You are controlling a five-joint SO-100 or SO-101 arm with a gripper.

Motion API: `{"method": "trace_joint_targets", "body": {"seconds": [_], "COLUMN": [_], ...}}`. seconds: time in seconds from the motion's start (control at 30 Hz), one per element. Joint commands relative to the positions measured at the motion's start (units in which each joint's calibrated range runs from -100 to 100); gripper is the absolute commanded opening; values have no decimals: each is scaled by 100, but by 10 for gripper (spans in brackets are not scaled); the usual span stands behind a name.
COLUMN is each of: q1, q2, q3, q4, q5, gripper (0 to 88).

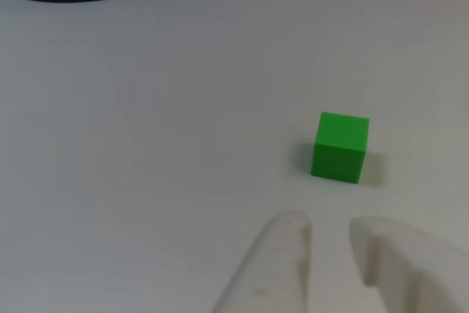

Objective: Pick up green cube and drop it in the blue box

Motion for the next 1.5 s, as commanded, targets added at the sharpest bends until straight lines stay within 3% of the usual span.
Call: {"method": "trace_joint_targets", "body": {"seconds": [0.0, 1.0, 1.47], "q1": [46, 111, 458], "q2": [988, 8076, 10315], "q3": [-881, -7159, -10014], "q4": [-162, -55, 1865], "q5": [20, -15, -20], "gripper": [15, 15, 15]}}
